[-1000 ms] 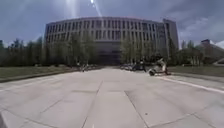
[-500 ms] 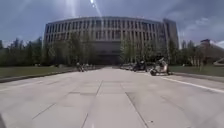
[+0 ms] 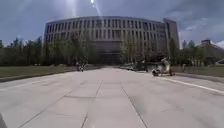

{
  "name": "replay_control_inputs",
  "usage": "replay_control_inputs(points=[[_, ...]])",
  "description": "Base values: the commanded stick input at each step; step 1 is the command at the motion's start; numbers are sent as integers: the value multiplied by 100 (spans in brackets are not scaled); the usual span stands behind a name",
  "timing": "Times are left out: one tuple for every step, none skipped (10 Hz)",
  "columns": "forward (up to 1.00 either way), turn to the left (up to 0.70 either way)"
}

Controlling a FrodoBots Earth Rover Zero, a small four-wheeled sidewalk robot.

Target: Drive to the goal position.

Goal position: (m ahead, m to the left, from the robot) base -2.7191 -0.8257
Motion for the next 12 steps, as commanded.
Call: replay_control_inputs(points=[[50,0],[50,0],[50,0],[50,0],[50,0],[50,0],[50,0],[50,0],[50,0],[50,0],[50,0],[50,0]])
